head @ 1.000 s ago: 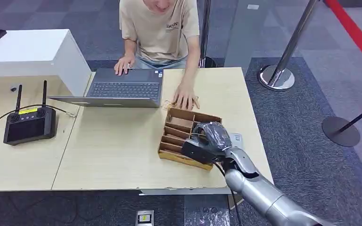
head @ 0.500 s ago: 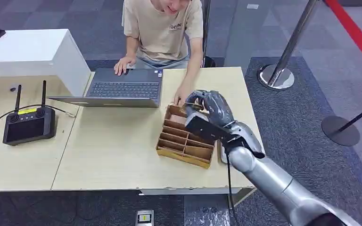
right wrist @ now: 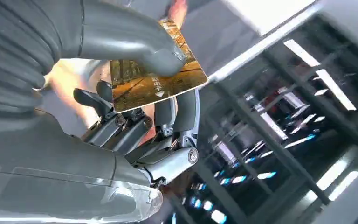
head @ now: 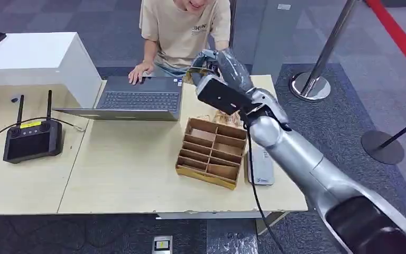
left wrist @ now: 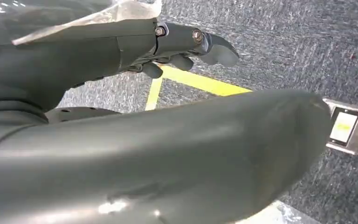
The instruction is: Pass the card to the sensor for recognition and then transmit it.
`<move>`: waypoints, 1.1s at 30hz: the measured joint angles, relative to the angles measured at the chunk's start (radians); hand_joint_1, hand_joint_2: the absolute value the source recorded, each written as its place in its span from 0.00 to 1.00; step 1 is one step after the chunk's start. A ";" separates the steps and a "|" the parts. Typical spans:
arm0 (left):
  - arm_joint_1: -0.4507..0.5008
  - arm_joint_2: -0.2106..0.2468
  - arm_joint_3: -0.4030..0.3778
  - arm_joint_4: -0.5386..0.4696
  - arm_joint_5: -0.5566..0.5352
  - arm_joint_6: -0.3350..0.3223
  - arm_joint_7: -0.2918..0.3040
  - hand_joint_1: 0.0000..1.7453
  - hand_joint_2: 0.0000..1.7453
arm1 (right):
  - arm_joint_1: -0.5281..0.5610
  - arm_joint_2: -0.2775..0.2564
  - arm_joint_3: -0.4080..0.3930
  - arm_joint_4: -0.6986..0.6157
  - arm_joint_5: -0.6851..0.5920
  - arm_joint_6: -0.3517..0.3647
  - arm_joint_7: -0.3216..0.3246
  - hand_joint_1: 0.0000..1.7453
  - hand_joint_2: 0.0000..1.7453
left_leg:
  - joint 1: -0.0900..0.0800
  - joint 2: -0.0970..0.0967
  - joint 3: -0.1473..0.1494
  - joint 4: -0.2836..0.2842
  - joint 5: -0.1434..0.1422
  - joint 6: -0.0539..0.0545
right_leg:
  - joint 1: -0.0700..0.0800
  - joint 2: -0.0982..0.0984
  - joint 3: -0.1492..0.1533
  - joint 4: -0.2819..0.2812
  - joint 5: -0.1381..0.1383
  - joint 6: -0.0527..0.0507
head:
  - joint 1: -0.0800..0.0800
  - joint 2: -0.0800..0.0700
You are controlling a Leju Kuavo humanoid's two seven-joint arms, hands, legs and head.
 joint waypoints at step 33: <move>-0.008 -0.007 -0.029 0.000 0.015 -0.005 0.014 0.00 0.00 | -0.158 0.172 0.318 0.446 0.871 -0.173 0.261 1.00 1.00 | 0.000 0.000 -0.001 0.000 0.000 0.000 | 0.000 0.000 -0.001 0.000 -0.001 0.000 | 0.000 0.000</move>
